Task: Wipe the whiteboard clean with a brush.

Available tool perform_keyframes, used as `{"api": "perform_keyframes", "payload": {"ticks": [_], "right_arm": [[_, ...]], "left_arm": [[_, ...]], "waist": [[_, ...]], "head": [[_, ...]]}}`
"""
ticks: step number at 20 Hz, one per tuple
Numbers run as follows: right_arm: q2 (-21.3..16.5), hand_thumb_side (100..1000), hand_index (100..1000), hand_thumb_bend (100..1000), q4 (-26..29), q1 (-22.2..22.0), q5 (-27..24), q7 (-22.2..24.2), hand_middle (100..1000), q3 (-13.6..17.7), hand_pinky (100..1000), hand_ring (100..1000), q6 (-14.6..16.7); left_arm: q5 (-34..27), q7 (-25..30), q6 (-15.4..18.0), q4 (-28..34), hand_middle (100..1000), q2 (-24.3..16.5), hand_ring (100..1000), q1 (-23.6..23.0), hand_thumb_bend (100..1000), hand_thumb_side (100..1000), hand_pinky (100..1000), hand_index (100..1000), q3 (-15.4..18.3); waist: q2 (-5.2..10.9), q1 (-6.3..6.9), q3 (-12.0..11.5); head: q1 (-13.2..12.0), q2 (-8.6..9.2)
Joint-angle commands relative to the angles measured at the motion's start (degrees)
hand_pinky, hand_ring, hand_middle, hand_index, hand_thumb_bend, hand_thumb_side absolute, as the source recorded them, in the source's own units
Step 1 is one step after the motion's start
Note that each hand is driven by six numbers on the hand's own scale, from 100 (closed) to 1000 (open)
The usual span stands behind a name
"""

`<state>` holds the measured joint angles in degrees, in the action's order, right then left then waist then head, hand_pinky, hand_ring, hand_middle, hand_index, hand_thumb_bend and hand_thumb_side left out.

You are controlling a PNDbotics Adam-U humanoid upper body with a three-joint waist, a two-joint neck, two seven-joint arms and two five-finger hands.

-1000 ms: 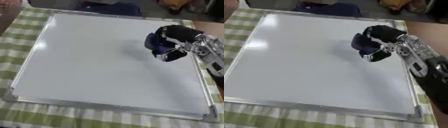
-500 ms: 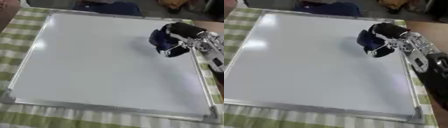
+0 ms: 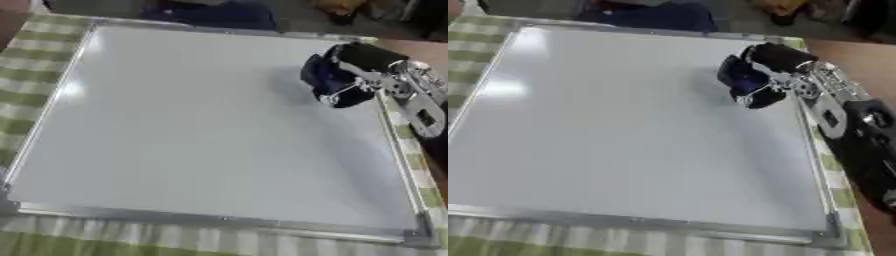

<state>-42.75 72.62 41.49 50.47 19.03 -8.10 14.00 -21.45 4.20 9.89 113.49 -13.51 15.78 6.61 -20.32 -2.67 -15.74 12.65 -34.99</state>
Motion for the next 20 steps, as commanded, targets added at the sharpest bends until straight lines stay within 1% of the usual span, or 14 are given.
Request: {"api": "perform_keyframes", "payload": {"ticks": [1, 8, 12, 20], "right_arm": [[-1.4, 308, 100, 100, -1.2, 1.4, 1.2, -0.2, 466, 1.0, 769, 816, -0.3], [-0.9, 323, 100, 100, -2.1, 1.8, 1.9, 0.1, 472, 0.7, 770, 818, 0.8], [-0.7, 334, 101, 100, -2.7, 1.9, 1.1, 0.8, 467, 0.7, 772, 820, 1.5], [-0.6, 337, 168, 100, -2.5, 2.3, 0.4, 1.8, 465, 0.3, 776, 824, 3.3]], "left_arm": [[0.0, 0.2, 0.1, 1.1, 534, -0.4, 546, 0.8, 136, 1000, 532, 402, 0.1], [0.0, 0.3, 0.0, 1.1, 534, -0.3, 546, 1.0, 136, 1000, 533, 402, 0.1], [0.0, 0.3, 0.0, 1.1, 534, -0.3, 546, 1.0, 136, 1000, 533, 402, 0.1], [-0.1, 0.4, -0.1, 1.1, 534, -0.3, 546, 1.1, 136, 1000, 534, 402, 0.1]], "waist": [[0.83, 0.13, -0.1], [0.57, 0.03, -0.2], [0.54, 0.03, -0.3], [0.37, -0.16, -0.4]], "head": [[0.3, 0.88], [0.3, 1.13], [0.3, 1.19], [0.5, 1.52]]}}
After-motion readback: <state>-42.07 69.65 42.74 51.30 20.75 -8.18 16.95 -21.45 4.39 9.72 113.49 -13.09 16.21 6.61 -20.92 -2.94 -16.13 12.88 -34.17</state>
